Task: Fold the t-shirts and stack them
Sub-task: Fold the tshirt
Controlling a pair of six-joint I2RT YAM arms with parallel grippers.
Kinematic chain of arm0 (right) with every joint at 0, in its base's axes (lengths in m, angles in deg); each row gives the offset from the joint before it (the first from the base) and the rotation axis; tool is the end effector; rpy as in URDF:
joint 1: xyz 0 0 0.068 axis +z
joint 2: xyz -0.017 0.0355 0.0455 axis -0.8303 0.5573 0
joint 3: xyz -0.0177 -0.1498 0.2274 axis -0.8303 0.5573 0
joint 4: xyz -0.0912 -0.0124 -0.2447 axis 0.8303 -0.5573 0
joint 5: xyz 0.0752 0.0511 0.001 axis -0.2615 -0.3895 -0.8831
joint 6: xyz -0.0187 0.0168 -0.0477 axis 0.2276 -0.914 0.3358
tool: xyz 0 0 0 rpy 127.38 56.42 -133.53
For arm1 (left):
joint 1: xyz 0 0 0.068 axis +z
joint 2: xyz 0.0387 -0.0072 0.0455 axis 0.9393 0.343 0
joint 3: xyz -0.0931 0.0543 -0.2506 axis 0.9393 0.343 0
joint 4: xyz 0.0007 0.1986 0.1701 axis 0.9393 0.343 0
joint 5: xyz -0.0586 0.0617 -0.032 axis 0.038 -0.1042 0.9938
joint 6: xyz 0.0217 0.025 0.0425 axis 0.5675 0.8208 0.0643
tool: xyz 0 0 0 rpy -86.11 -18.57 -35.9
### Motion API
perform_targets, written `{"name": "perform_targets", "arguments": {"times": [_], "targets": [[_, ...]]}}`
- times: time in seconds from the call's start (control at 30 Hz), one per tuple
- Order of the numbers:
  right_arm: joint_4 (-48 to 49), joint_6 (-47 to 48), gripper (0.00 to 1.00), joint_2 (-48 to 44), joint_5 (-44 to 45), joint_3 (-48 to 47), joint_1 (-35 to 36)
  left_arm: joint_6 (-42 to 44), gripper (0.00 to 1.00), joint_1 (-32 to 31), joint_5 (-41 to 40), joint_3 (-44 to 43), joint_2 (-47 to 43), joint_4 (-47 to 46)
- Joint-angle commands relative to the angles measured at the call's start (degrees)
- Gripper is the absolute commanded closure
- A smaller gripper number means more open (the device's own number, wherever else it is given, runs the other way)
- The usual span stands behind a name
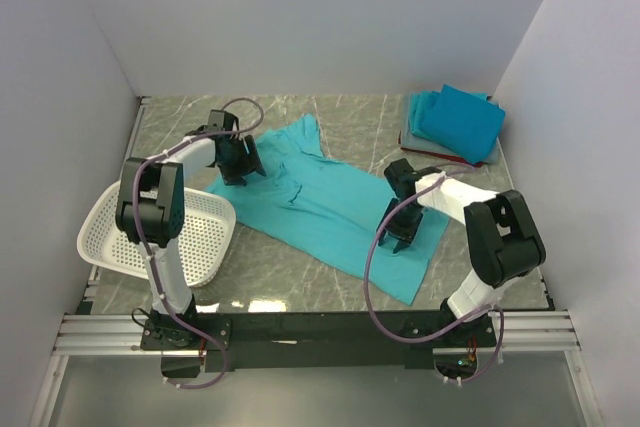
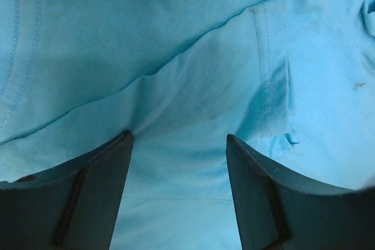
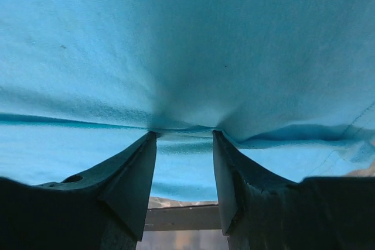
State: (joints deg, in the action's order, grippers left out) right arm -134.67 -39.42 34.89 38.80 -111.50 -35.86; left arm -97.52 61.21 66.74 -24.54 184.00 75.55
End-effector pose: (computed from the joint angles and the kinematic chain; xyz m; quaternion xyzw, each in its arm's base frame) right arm 0.2534 0.0972 0.1515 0.2281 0.9718 0.0591 0.0022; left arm 0.4007 -0.0692 0.1683 -0.1630 0.9500 -0.1808 0.1957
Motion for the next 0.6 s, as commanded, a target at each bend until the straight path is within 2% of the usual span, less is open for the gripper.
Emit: {"name": "perform_targets", "arguments": {"times": [0.0,0.17,0.3,0.43,0.57], "targets": [[-7.33,-0.77,0.49,-2.31,1.54,0.88,0.73,2.07,0.28,-0.14,-3.57,1.46,-2.00,7.28],[-14.88,1.34,0.48,-6.88,5.40,-7.11,0.21,-0.04,0.28,-0.49,-4.71,-1.87,-5.52,9.39],[-16.58,4.68,0.48,-8.65,8.74,-12.83,-4.44,-2.33,0.27,-2.24,-5.24,-7.67,-5.35,9.22],[-14.74,9.77,0.48,-8.65,10.23,-15.03,-12.69,-1.99,0.28,-5.50,-4.89,-19.27,0.96,12.38],[-9.74,12.59,0.48,-7.95,12.61,-15.04,-17.71,-1.18,0.29,-8.05,-2.09,-31.30,6.86,12.21]]}}
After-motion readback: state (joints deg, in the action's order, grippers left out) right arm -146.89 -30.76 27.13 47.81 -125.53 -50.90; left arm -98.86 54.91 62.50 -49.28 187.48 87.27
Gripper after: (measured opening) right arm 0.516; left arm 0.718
